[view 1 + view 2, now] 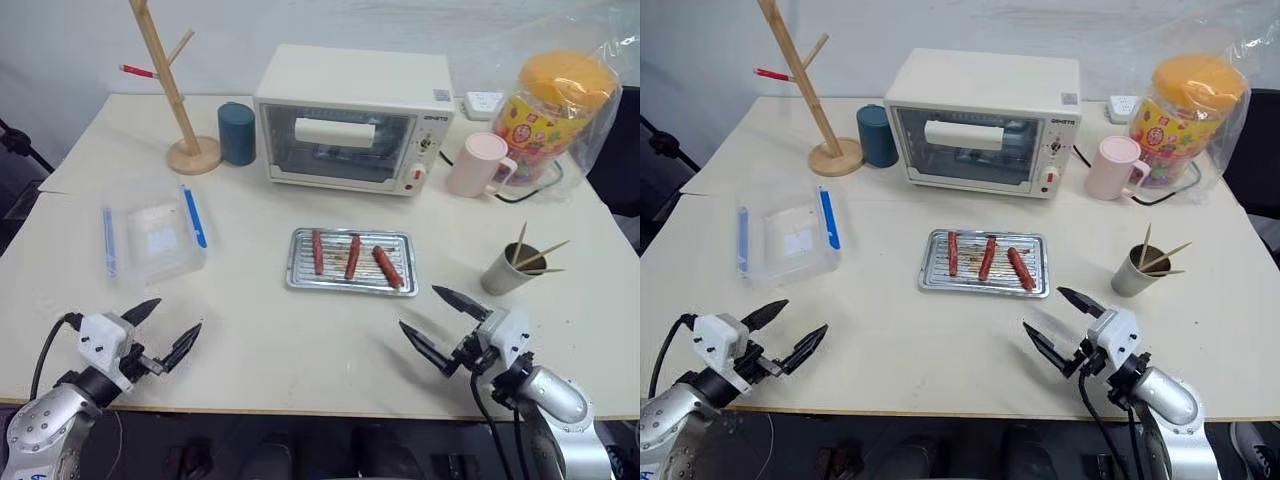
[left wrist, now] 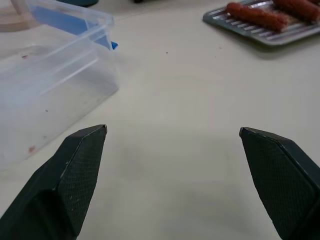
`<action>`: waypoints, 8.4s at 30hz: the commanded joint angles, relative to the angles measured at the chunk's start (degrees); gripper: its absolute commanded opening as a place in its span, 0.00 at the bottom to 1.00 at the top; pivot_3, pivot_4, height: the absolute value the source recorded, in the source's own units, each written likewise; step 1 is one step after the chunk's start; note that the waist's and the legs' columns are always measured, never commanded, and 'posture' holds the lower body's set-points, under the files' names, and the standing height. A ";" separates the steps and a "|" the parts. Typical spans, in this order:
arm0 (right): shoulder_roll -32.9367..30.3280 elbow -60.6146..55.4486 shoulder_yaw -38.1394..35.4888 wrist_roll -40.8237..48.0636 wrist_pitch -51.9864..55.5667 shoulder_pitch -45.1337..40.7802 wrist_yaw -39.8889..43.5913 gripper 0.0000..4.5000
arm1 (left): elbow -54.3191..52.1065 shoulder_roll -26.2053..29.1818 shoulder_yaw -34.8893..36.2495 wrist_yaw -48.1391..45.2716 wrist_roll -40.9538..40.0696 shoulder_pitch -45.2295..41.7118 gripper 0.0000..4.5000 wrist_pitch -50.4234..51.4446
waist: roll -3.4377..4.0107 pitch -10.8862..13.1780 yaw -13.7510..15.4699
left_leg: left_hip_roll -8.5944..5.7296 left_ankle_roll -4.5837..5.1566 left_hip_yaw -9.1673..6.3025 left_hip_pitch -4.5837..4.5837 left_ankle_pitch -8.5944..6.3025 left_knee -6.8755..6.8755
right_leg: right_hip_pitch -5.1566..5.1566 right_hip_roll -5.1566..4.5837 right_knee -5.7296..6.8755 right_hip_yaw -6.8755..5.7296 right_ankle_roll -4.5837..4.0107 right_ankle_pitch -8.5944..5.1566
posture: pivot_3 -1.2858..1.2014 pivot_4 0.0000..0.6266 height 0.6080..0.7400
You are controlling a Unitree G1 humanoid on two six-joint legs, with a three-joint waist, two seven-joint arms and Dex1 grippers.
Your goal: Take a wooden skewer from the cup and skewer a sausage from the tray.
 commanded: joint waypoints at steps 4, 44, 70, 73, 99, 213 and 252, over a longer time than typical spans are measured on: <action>-2.20 -1.80 -2.51 2.12 0.24 -0.59 -0.94 0.99 | -1.43 1.13 -0.30 -4.31 -4.85 -1.54 1.00 2.17 | 0.00 0.00 0.02 | 0.00 0.00 0.00 0.00 0.00 0.00 | 0.00 -0.02 0.00 0.00 0.00 0.00 | 0.52 0.24 1.00; -41.38 14.59 -24.30 14.10 25.73 -5.27 15.79 0.99 | -4.36 3.61 -10.27 -21.95 -16.23 -11.68 1.00 13.68 | 0.17 0.01 1.03 | 0.11 0.13 0.16 0.78 -0.11 -0.46 | 0.77 0.04 -0.48 0.18 -0.04 -0.03 | 0.52 0.24 1.00; -43.36 30.07 -14.46 6.48 25.42 -20.92 27.46 0.01 | -13.04 5.93 -15.45 -18.09 -20.29 -18.96 1.00 26.02 | 0.52 0.11 1.14 | 0.10 0.14 -0.08 0.33 -0.12 0.12 | 0.65 0.03 -0.42 -0.11 0.02 0.01 | 0.52 0.24 1.00; -43.27 30.62 -14.26 6.07 24.82 -21.63 27.82 0.01 | -13.18 5.77 -15.64 -17.59 -20.21 -19.22 1.00 26.12 | 0.53 0.11 1.12 | 0.10 0.14 -0.08 0.33 -0.12 0.12 | 0.65 0.04 -0.41 -0.11 0.02 0.01 | 0.52 0.24 1.00; -54.56 29.51 -24.54 11.99 39.97 -29.17 35.30 0.01 | -6.25 2.56 -20.84 -19.38 -16.26 -23.27 1.00 21.16 | 0.99 0.35 1.17 | 0.09 0.14 -0.09 0.29 -0.13 0.17 | 0.65 0.03 -0.42 -0.12 0.03 0.01 | 0.52 0.24 1.00; -10.15 5.56 21.93 -0.34 72.73 -52.77 -21.65 0.99 | -1.74 -3.52 -6.17 -10.03 -18.21 -15.23 0.00 14.67 | 0.48 0.59 0.80 | -0.05 -0.02 -0.24 -0.73 0.06 0.42 | -0.47 0.00 0.04 -0.17 0.07 0.10 | 0.52 0.24 1.00; -7.89 9.59 21.97 -5.43 70.75 -52.74 -16.90 0.38 | -2.30 -3.34 -6.18 -9.66 -19.02 -15.21 0.00 15.22 | 0.48 0.59 -0.26 | -0.06 -0.05 -0.22 -0.71 0.09 0.43 | -0.53 0.00 0.24 -0.14 0.06 0.10 | 0.52 0.24 1.00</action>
